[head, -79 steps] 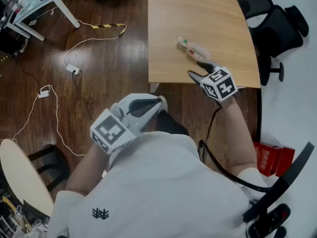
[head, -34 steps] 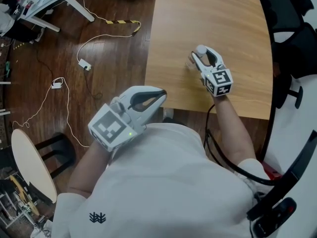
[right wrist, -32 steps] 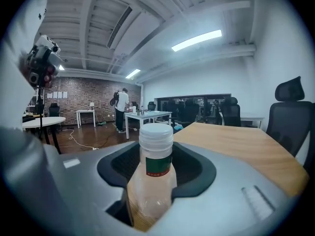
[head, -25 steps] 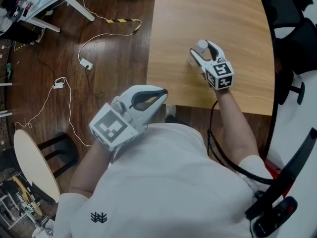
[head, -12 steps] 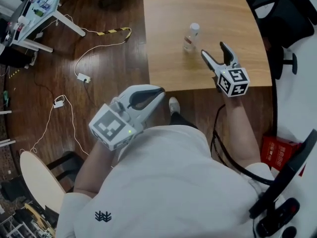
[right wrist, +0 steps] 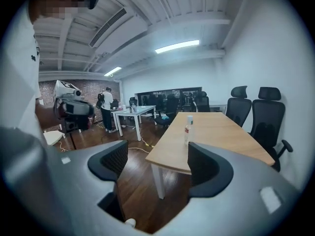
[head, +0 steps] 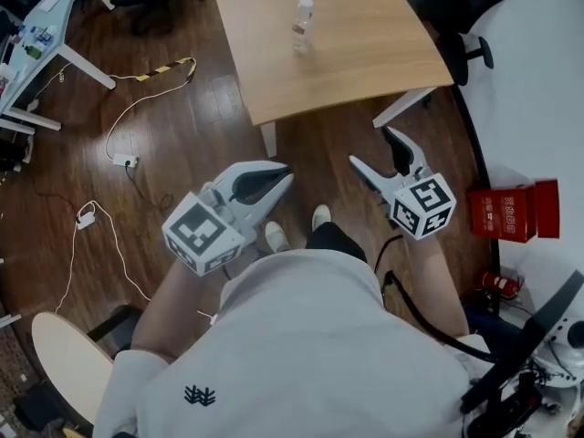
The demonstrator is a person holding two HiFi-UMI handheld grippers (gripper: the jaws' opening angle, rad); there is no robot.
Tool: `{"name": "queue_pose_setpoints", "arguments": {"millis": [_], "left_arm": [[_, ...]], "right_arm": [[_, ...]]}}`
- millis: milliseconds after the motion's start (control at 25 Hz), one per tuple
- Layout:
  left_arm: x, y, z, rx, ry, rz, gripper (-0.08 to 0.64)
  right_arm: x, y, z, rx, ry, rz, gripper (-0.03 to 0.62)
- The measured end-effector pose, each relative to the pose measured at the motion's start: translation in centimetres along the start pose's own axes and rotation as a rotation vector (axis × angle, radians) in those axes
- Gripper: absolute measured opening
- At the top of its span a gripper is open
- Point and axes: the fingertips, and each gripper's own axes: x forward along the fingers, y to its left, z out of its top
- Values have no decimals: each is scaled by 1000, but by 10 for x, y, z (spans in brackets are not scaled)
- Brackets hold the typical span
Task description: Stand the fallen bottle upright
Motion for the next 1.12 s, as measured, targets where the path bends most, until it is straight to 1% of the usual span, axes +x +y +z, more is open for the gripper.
{"name": "queue_pose_setpoints", "arguments": {"millis": [160,400,600,680,760,920,1000,1120], "left_arm": [[2,-44,-14,31,13,-47,0],[-11,-111,-32,55,27,-61,0],[-21,-186,-48,70,9,-95,0],[-30,-213,-58,66,10,-84,0],[-35,-238,-72,45,21,-68,0],[-48,-274,-103,10,72,-55,0],[-52,-284,-107,6,87,-55,0],[-53,-298,-103,17,90,-63,0]], "right_arm": [[-59,38,-20,7,3,13,373],[-134,93,-42,5,-31,28,373],[-202,137,-76,0,-48,-8,373],[-218,152,-89,-3,-51,-2,373],[-231,164,-102,-12,-42,15,371],[-251,184,-126,2,-32,41,368],[-260,191,-132,12,-38,41,363],[-271,196,-132,22,-54,37,357]]}}
